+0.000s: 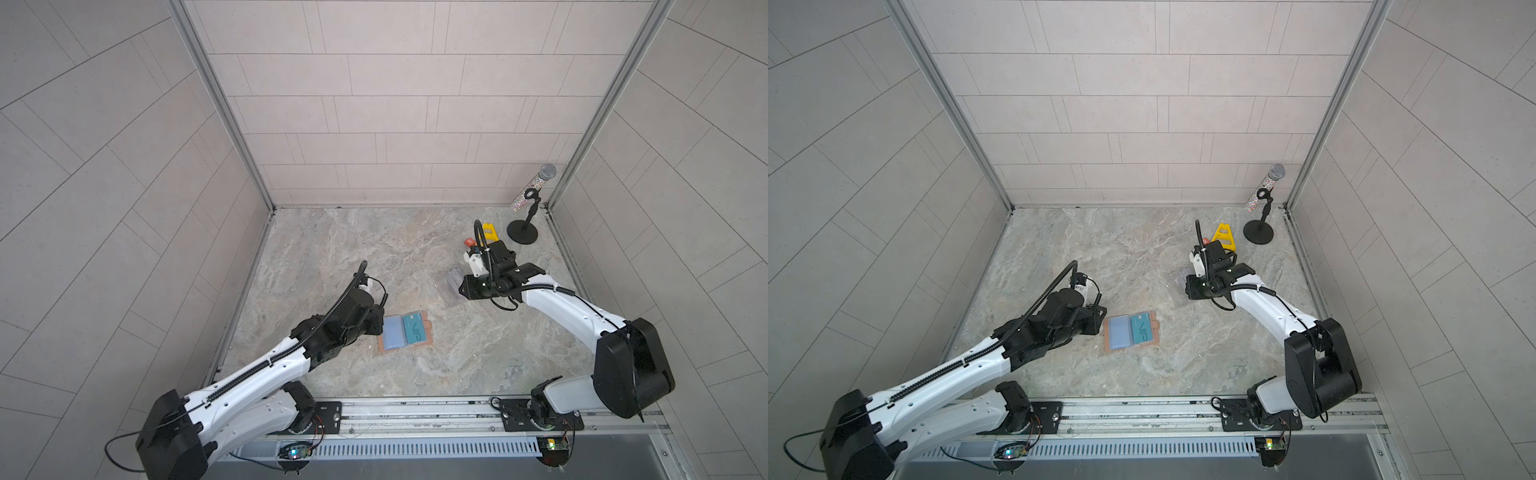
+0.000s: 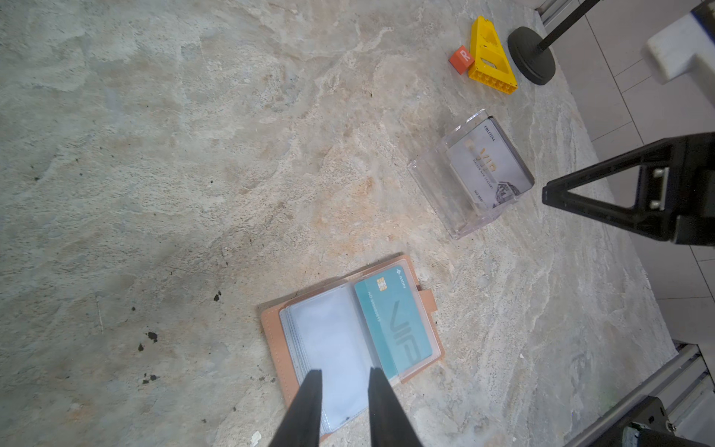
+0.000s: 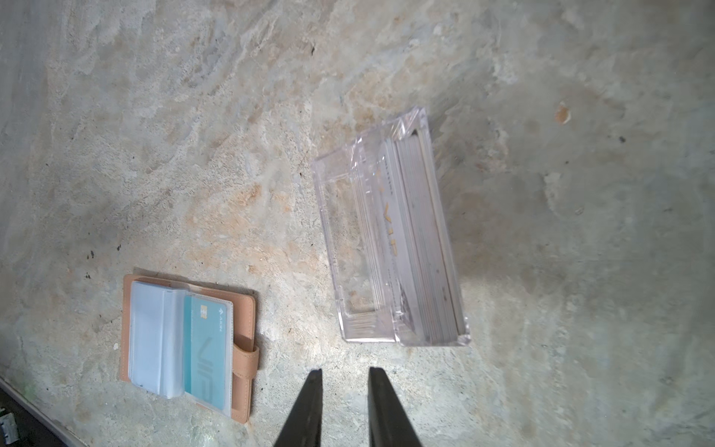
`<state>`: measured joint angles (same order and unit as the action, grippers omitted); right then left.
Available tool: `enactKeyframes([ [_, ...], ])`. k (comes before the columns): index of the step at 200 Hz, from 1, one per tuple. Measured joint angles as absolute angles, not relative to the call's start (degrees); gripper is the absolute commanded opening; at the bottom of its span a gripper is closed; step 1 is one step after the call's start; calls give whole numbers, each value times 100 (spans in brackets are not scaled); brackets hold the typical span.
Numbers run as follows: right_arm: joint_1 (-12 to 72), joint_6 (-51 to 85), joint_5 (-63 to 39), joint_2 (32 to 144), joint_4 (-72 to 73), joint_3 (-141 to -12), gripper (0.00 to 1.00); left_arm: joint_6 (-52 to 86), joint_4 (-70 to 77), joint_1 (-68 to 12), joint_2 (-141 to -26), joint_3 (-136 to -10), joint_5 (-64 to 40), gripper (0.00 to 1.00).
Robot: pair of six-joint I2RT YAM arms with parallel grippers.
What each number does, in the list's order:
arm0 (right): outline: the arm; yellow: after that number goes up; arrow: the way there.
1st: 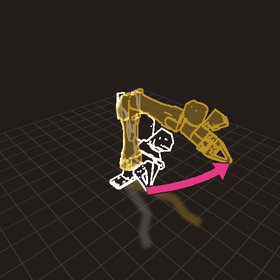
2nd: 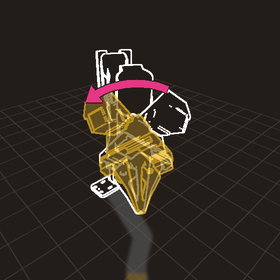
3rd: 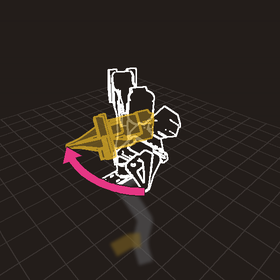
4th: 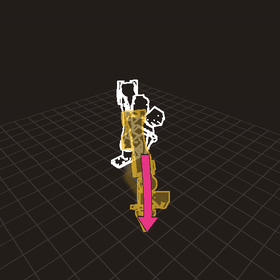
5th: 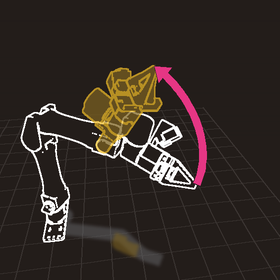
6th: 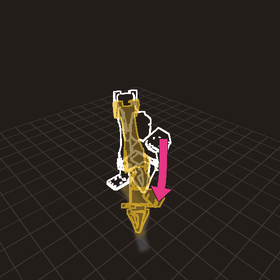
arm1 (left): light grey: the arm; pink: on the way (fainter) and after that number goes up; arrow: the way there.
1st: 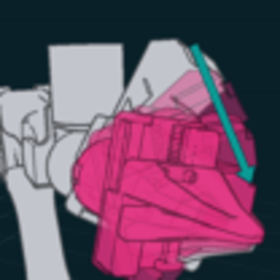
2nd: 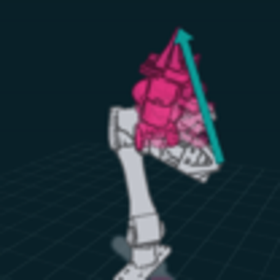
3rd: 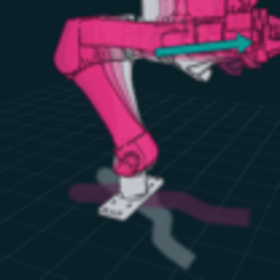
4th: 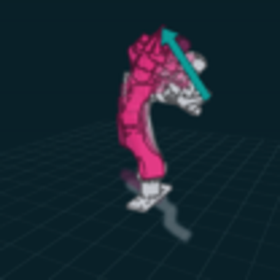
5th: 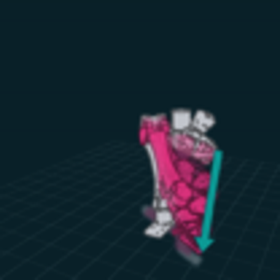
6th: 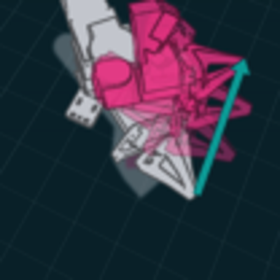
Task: Insert credit cards into a card holder
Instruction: Pick up the credit card from the storage box.
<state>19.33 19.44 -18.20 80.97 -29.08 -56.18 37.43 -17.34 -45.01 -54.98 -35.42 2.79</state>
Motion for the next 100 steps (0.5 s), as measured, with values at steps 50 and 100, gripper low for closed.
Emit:
enactKeyframes([
  [50,1881,1557,-1347,8134,-3164,-6003,42,3774,-1520,-4501,-6195,-3717,-3,34],
  [100,1831,1166,-1229,8702,-3330,-6580,54,3898,-1074,-4501,-7417,-4536,-342,43],
])
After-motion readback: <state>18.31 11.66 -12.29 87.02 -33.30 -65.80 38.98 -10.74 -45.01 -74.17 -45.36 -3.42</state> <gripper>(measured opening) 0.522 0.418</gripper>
